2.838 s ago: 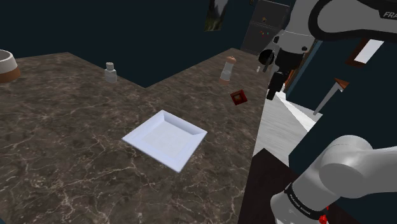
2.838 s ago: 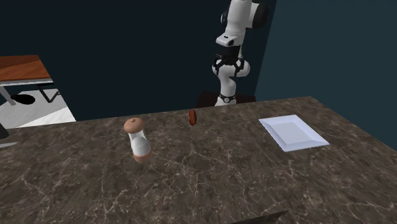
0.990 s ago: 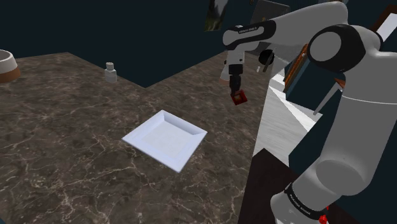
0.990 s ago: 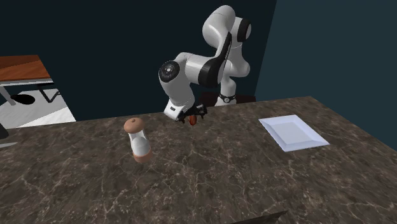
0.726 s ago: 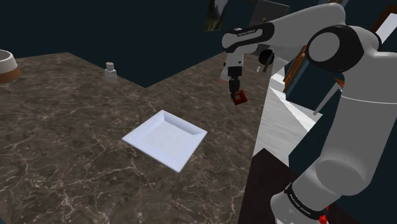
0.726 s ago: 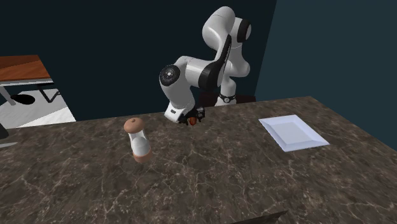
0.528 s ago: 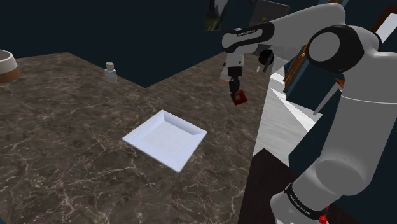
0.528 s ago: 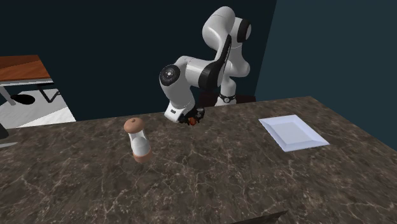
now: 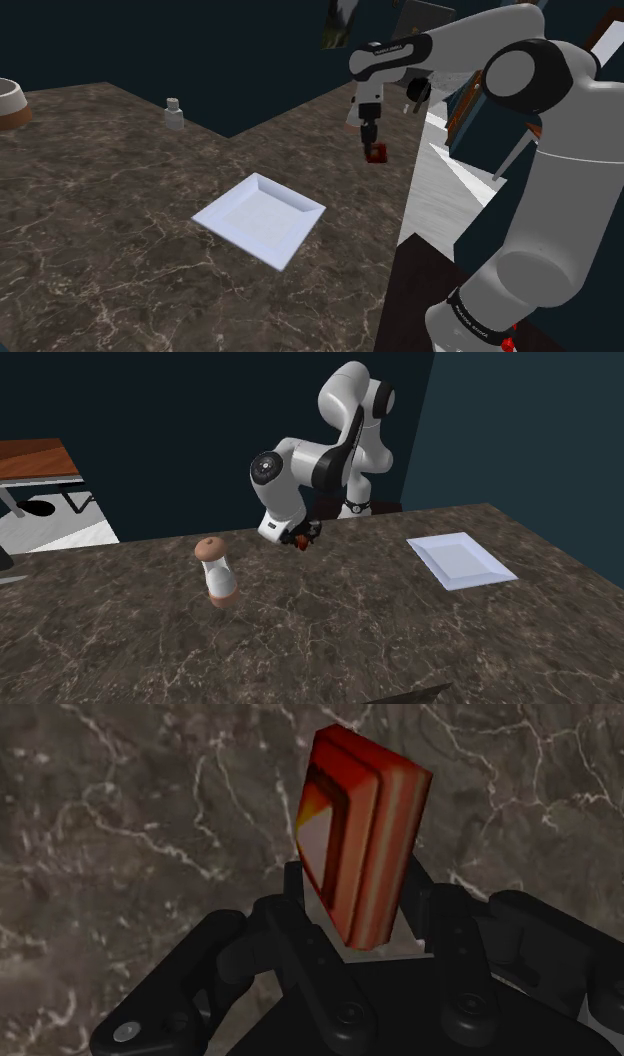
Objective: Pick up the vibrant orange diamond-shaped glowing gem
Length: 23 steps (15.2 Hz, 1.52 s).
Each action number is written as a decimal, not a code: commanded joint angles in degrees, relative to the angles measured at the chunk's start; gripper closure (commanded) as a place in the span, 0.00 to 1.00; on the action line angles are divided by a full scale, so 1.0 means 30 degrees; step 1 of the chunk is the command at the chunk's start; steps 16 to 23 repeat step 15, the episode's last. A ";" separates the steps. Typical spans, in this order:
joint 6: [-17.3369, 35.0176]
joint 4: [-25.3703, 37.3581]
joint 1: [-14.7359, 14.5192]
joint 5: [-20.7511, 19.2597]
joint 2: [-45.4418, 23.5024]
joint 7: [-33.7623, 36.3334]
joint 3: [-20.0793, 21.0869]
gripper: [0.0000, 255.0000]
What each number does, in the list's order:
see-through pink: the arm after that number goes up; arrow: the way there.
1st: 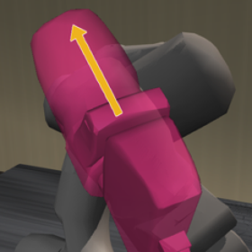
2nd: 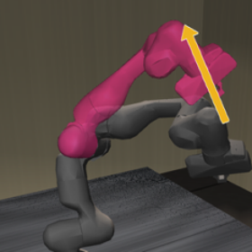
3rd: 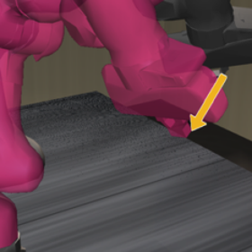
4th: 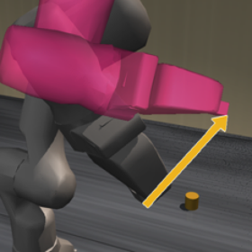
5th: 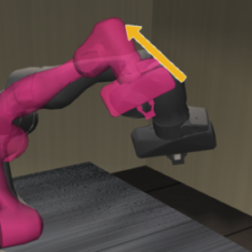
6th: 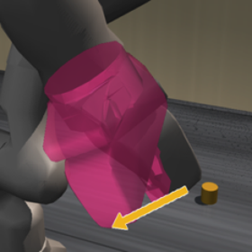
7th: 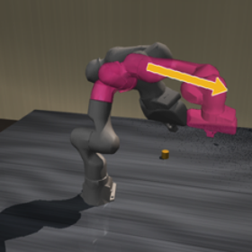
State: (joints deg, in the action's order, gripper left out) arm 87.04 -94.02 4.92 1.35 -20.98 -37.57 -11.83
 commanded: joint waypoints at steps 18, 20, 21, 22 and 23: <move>-0.3315 0.2656 0.0016 -0.0146 0.0666 -0.0020 -0.0068 1.00; -0.3315 0.2656 0.0016 -0.0146 0.0666 -0.0020 -0.0068 1.00; -0.3315 0.2656 0.0016 -0.0146 0.0666 -0.0020 -0.0068 1.00; -0.3315 0.2656 0.0016 -0.0146 0.0666 -0.0020 -0.0068 1.00; -0.3315 0.2656 0.0016 -0.0146 0.0666 -0.0020 -0.0068 1.00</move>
